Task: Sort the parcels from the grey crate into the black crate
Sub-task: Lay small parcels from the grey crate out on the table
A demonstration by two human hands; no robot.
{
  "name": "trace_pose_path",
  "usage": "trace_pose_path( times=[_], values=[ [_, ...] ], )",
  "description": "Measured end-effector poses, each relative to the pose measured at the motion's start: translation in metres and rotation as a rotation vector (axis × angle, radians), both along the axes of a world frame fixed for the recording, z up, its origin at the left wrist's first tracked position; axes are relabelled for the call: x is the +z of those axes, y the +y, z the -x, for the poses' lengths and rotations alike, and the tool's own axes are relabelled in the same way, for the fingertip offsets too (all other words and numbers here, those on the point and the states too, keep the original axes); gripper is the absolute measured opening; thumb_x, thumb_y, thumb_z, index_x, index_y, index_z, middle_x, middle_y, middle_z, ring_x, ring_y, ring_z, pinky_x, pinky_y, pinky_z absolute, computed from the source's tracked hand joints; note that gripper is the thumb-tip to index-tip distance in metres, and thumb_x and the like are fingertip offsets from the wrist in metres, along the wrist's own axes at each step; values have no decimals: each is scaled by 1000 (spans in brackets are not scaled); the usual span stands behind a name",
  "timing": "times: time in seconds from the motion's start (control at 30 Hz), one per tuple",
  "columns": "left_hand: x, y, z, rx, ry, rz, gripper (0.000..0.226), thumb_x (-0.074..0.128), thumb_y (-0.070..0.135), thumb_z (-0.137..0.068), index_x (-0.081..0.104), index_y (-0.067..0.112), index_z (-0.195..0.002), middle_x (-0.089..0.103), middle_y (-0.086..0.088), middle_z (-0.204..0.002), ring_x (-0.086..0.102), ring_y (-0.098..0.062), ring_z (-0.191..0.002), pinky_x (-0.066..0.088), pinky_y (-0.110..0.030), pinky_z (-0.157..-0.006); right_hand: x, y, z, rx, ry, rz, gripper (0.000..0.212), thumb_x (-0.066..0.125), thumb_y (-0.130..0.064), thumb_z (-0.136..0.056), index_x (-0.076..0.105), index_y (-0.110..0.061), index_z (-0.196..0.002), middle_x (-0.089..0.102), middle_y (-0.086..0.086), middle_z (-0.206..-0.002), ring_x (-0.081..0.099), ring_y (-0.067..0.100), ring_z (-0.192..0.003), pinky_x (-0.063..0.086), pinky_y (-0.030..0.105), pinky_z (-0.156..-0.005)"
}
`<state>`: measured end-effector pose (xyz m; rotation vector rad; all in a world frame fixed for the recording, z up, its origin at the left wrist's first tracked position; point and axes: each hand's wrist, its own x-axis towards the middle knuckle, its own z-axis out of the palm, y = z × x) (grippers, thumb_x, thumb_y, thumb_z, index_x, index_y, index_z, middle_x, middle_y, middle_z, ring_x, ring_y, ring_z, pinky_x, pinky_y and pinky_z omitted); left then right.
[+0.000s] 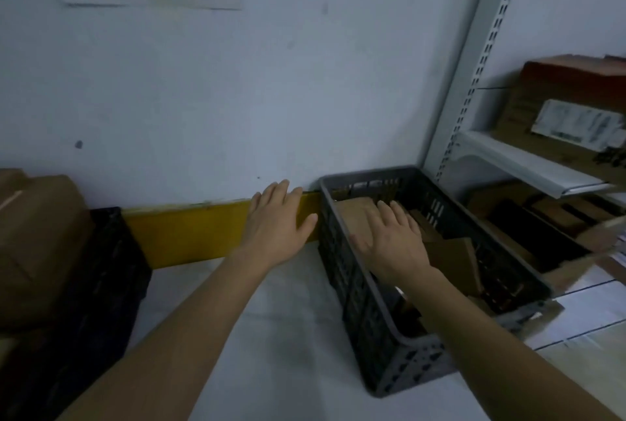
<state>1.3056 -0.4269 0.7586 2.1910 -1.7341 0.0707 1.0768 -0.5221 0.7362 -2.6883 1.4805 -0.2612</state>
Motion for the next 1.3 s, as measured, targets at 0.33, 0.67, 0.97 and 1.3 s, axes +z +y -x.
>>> trace_pose_path(
  times=[0.33, 0.67, 0.97, 1.3],
  values=[
    [-49, -51, 78, -124, 14, -127, 74, 36, 65, -106, 29, 22, -166, 23, -8, -175, 18, -29, -161, 20, -53, -129, -53, -62, 104, -222, 12, -92, 84, 24, -80, -104, 24, -27, -169, 25, 7, -177, 14, 33, -165, 21, 57, -132],
    [-95, -107, 109, -212, 45, -210, 70, 39, 61, -101, 46, 15, -152, 45, -13, -154, 39, -35, -145, 32, -51, -122, -89, -89, 110, -235, 6, -194, 86, 33, -79, -103, 18, -27, -171, 28, 4, -176, 21, 31, -163, 27, 55, -130],
    [-122, -163, 135, -45, 77, -280, 67, 41, 53, -107, 39, 9, -157, 41, -19, -156, 36, -36, -145, 38, -48, -118, -121, -164, 95, -110, -24, -354, 90, 36, -76, -103, 15, -22, -172, 29, 10, -175, 25, 35, -161, 30, 52, -129],
    [-144, -199, 148, 239, 175, -463, 69, 38, 41, -111, 12, 6, -165, 11, -29, -169, 18, -49, -155, 30, -53, -124, -159, -217, 56, 45, -208, -650, 84, 44, -68, -105, 8, -31, -171, 45, 14, -165, 47, 39, -147, 45, 52, -116]
  ],
)
